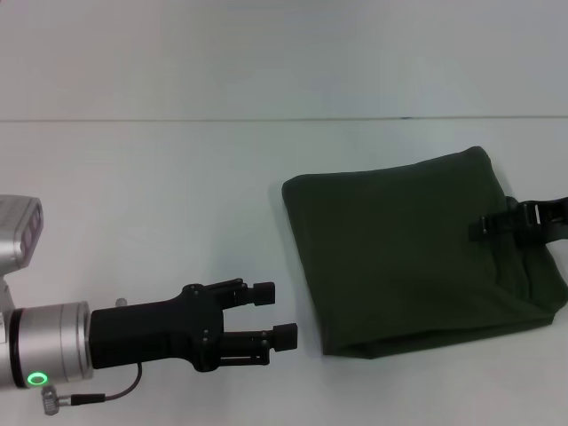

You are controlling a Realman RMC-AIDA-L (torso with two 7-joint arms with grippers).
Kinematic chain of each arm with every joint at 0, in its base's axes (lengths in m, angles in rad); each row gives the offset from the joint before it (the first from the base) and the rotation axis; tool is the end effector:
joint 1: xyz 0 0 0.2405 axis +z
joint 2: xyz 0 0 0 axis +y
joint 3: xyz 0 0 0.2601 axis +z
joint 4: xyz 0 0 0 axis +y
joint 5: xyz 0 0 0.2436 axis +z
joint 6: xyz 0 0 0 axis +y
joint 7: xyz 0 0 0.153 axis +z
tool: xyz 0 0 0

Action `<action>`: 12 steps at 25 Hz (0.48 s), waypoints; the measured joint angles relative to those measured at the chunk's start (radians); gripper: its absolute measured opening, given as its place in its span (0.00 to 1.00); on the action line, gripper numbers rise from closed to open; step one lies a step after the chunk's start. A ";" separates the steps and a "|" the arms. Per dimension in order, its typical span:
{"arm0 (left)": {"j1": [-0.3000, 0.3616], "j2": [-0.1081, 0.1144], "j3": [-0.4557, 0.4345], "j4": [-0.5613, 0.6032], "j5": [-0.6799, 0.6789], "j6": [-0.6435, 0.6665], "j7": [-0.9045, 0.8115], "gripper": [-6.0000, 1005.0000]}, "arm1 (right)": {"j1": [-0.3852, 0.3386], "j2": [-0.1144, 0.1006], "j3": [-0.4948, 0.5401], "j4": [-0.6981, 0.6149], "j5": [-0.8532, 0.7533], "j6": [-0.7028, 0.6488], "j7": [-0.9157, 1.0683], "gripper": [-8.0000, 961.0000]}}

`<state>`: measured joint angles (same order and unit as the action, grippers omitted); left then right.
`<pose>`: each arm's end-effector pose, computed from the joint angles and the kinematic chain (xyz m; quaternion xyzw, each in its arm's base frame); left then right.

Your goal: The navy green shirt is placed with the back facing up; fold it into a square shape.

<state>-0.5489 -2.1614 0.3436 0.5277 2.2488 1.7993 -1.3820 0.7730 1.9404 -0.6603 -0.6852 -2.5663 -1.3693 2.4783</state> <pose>-0.2766 0.3069 -0.0444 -0.8980 -0.2863 -0.3337 0.0181 0.2935 0.4415 0.0505 -0.7812 0.5932 0.0270 0.1927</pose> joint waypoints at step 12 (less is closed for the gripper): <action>0.002 0.000 0.000 0.000 0.000 0.000 0.000 0.87 | -0.010 -0.009 -0.001 0.024 -0.006 0.028 0.002 0.74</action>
<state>-0.5473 -2.1614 0.3436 0.5277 2.2488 1.7994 -1.3821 0.7628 1.9313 -0.6612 -0.6611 -2.5725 -1.3408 2.4803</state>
